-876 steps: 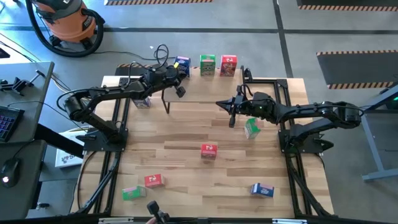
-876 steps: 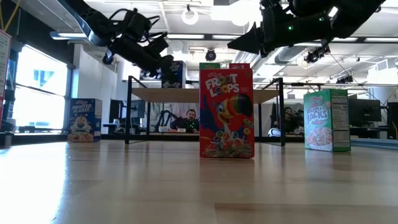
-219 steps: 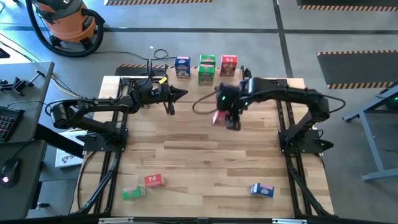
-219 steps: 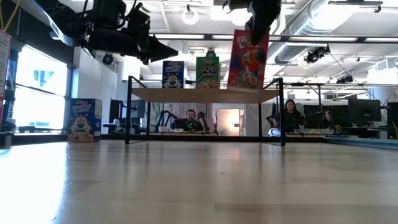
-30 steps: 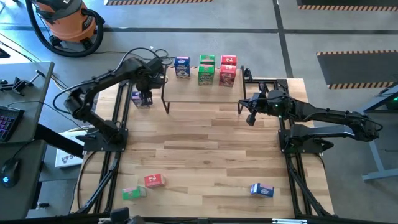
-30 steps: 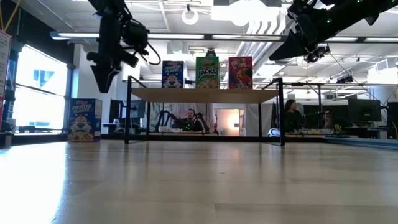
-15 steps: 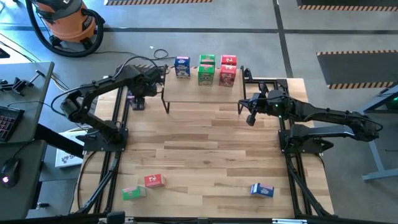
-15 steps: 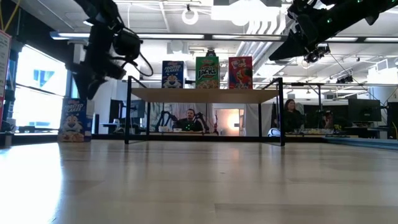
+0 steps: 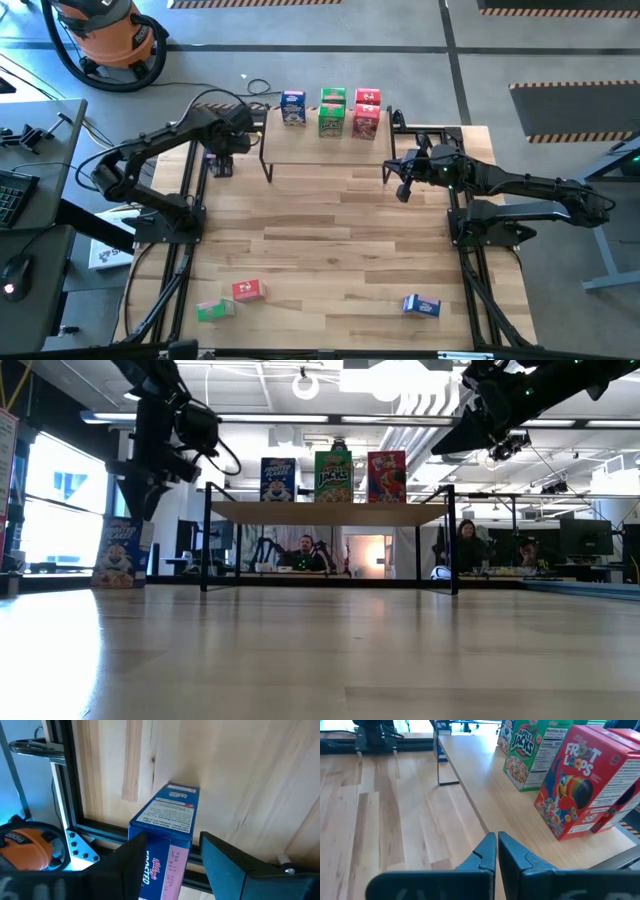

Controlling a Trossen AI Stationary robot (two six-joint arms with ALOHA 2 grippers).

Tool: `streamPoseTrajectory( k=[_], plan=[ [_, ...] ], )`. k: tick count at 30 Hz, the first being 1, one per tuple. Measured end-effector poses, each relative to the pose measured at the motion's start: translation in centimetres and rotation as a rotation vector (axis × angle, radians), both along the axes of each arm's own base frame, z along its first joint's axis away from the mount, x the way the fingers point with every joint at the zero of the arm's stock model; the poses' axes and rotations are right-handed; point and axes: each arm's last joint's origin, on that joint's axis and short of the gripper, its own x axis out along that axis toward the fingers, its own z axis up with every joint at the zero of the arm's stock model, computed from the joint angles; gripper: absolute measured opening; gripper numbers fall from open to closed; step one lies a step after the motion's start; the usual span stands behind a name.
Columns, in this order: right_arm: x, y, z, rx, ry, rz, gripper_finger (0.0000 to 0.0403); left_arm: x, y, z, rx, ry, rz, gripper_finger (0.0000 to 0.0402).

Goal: Stack cereal on shelf
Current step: Put the top left blue cereal on the shelf aligned with the other blue cereal box

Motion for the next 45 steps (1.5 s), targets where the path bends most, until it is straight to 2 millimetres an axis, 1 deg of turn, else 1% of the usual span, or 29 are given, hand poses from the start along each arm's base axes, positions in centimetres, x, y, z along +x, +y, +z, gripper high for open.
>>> streamPoseTrajectory(
  k=[7,17,28,33,38,42,45],
  plan=[
    [0.0,0.0,0.0,0.001,0.000,0.002,0.0000,-0.4,0.3,0.0,-0.008,-0.009,0.019,0.0161],
    [0.0,0.0,0.0,-0.003,0.001,0.004,0.0000,-0.3,0.3,0.0,-0.016,-0.011,0.008,0.0136],
    [0.0,0.0,0.0,-0.005,0.002,0.005,0.0000,-0.7,-0.1,0.7,0.003,-0.028,0.006,0.0118],
    [0.0,0.0,0.0,-0.005,0.002,0.005,0.0000,-0.6,-0.2,0.7,0.017,-0.021,0.015,0.0131],
    [0.0,0.0,0.0,-0.005,0.002,0.004,0.0000,-0.2,-0.6,0.8,0.074,0.037,-0.003,0.0159],
    [0.0,0.0,0.0,-0.005,0.002,0.005,0.0000,-0.1,-0.9,0.8,0.073,0.036,0.013,0.0183],
    [0.0,0.0,0.0,-0.005,0.002,0.005,0.0000,-0.4,-0.7,0.8,0.075,0.037,0.040,0.0196]
  ],
)
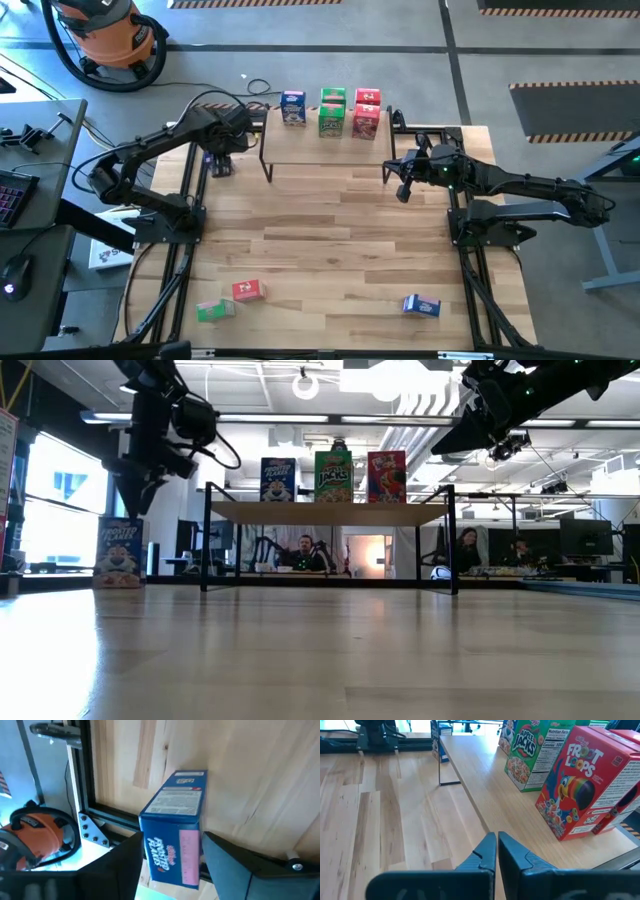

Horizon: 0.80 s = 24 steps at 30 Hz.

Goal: Stack cereal on shelf
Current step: Put the top left blue cereal on the shelf aligned with the other blue cereal box

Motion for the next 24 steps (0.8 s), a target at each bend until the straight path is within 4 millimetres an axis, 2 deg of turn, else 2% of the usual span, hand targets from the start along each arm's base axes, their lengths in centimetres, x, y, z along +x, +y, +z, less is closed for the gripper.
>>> streamPoseTrajectory(
  k=[7,24],
  plan=[
    [0.0,0.0,0.0,0.002,-0.001,0.005,0.0000,-0.8,0.8,0.0,-0.024,-0.048,0.071,0.0213],
    [0.0,0.1,0.0,0.009,-0.003,0.024,0.0000,-2.1,2.2,-0.1,-0.068,-0.141,0.146,0.0214]
  ],
)
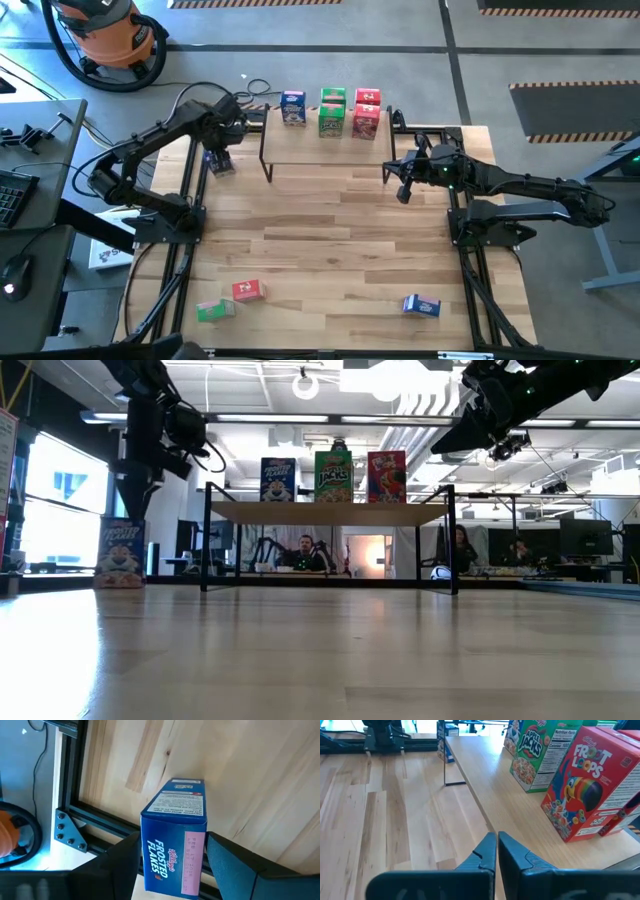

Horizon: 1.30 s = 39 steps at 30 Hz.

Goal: Stack cereal on shelf
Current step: Put the top left blue cereal on the shelf aligned with the other blue cereal box

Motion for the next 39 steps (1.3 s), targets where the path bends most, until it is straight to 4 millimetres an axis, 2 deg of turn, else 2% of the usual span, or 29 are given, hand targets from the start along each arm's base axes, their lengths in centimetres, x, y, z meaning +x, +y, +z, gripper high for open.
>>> streamPoseTrajectory(
  k=[15,25,33,39],
  plan=[
    [0.0,0.1,0.0,0.011,-0.003,0.024,0.0000,0.2,0.4,-0.4,-0.004,-0.007,0.013,0.0213],
    [0.0,0.1,0.0,0.011,-0.003,0.024,0.0000,0.3,-0.3,0.2,0.035,0.004,0.006,0.0182],
    [0.0,0.1,0.0,0.010,-0.003,0.025,0.0000,0.4,-0.5,0.3,0.035,-0.032,0.057,0.0212],
    [0.0,0.1,0.0,0.012,-0.003,0.024,0.0000,0.5,-1.0,0.9,0.131,0.054,0.036,0.0223]
  ],
)
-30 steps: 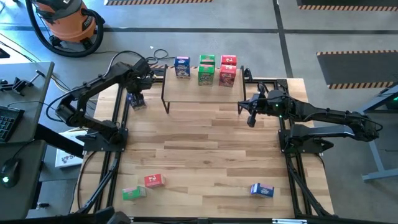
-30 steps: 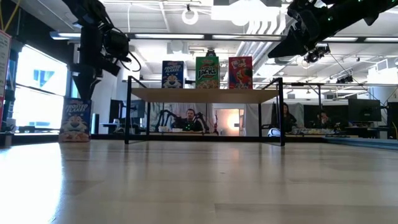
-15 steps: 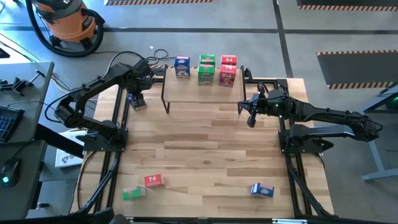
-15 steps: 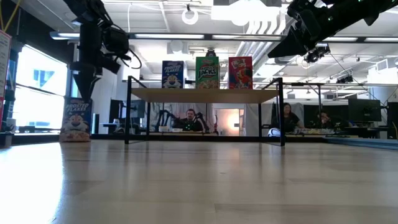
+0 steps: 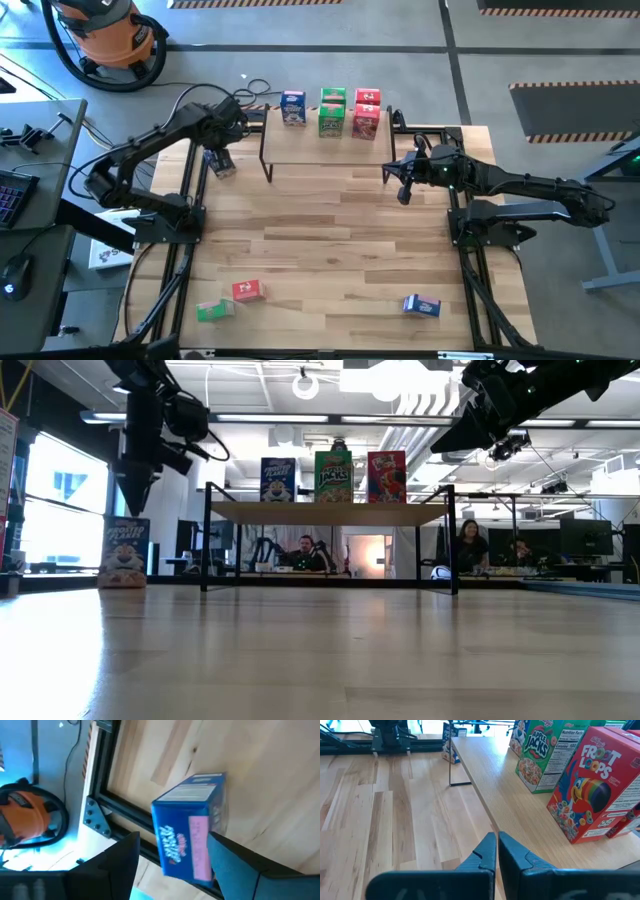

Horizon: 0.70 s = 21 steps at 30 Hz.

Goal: Stack cereal on shelf
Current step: Put the top left blue cereal on the shelf aligned with the other blue cereal box

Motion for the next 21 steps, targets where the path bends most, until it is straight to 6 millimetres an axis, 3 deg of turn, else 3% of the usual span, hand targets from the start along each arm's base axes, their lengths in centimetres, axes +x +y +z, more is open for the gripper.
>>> streamPoseTrajectory(
  k=[14,21],
  plan=[
    [0.0,0.1,0.0,0.012,-0.005,0.021,0.0000,-0.1,0.2,-0.3,-0.047,-0.053,0.075,0.0223],
    [0.0,0.1,0.0,0.009,-0.004,0.022,0.0000,-0.4,-0.6,0.8,-0.053,-0.065,0.022,0.0223]
  ],
)
